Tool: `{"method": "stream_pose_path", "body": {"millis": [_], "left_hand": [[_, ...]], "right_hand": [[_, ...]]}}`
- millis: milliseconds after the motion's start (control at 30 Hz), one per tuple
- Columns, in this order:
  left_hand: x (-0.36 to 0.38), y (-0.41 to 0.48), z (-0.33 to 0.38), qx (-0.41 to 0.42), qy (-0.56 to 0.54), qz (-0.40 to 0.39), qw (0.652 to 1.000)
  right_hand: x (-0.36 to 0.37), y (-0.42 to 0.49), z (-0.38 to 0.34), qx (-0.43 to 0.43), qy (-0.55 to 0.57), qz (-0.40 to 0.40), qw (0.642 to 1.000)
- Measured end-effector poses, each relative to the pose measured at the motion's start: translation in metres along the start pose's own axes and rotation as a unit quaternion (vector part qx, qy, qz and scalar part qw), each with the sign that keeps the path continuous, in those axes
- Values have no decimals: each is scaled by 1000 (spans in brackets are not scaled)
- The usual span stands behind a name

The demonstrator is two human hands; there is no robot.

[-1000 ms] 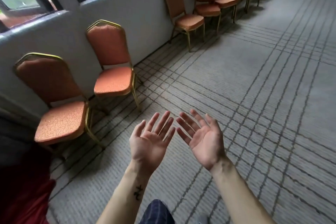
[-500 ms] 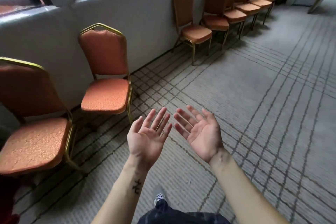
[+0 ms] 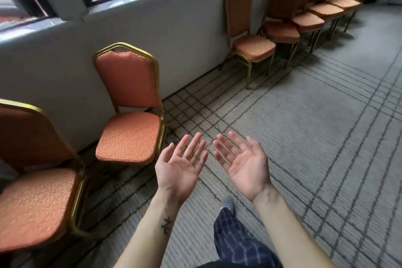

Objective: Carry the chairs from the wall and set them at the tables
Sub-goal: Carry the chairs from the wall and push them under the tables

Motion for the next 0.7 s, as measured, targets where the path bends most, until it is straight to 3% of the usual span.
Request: {"method": "stream_pose_path", "body": {"millis": [400,700], "left_hand": [[99,207,78,108,-29,44,993],[126,392,158,140,-43,75,986]], "right_hand": [[151,219,-119,71,-72,-102,990],[232,400,-171,111,-106,-83,985]]}}
Point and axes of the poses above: each hand's wrist, its own y-axis towards the middle knuckle, its own x-axis out of the palm, z = x × y, the point moved 8 cm from there along y, towards the middle knuckle, and after that the axes turned 9 degrees about x, right-handed, at the moved point
